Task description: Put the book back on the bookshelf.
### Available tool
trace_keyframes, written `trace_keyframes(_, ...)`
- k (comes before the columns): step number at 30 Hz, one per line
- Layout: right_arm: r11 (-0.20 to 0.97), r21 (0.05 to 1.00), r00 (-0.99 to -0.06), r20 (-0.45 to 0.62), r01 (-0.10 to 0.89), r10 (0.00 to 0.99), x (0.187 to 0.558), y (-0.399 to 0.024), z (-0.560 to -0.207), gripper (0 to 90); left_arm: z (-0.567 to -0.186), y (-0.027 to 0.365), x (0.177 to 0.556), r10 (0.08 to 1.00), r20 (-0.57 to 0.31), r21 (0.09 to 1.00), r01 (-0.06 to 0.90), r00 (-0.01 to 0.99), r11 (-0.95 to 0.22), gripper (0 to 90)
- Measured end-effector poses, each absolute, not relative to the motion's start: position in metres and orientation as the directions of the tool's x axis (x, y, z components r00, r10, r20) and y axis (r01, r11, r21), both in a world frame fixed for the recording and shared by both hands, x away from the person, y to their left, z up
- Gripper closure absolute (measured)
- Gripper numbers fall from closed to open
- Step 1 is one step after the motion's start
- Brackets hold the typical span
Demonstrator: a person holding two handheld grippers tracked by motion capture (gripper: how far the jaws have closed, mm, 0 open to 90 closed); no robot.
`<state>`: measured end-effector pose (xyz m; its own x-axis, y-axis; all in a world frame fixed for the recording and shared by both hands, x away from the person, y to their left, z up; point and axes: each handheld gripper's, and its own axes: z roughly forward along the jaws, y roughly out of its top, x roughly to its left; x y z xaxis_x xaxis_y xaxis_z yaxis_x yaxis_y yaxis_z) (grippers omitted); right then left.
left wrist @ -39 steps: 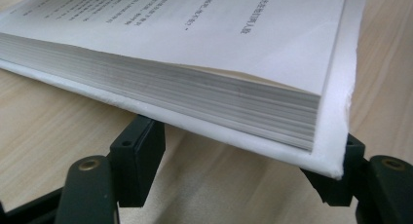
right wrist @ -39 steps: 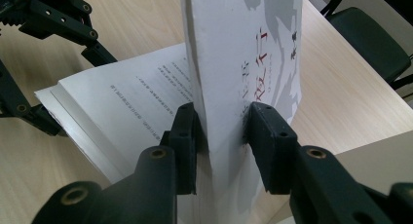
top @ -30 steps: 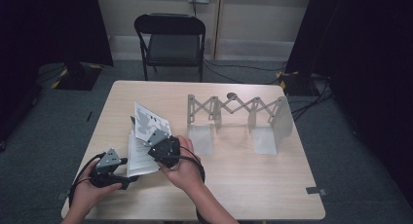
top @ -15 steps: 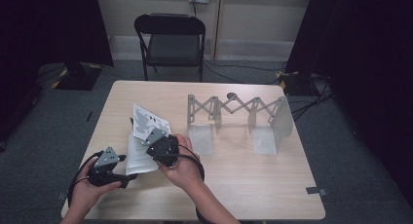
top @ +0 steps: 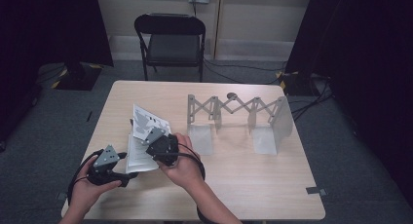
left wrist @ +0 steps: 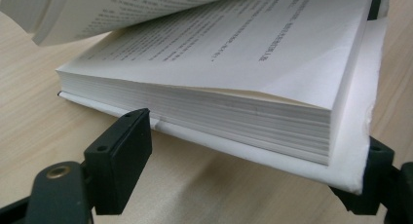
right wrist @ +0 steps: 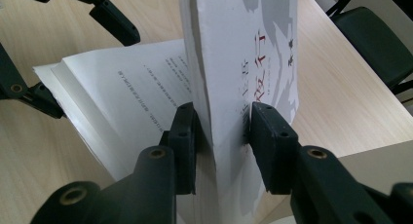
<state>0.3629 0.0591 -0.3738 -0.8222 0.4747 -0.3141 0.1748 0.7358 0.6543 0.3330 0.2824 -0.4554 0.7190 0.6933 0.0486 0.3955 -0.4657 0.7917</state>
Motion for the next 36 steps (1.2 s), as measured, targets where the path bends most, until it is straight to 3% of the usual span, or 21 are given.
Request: trace_keyframes(36, 0.774, 0.614, -0.854, -0.311, 0.155, 0.417, 0.367, 0.063, -0.356, 63.8, -0.426, 0.278, 0.331, 0.661, 0.112, 0.815, 0.312, 0.742, -0.488, 18.7)
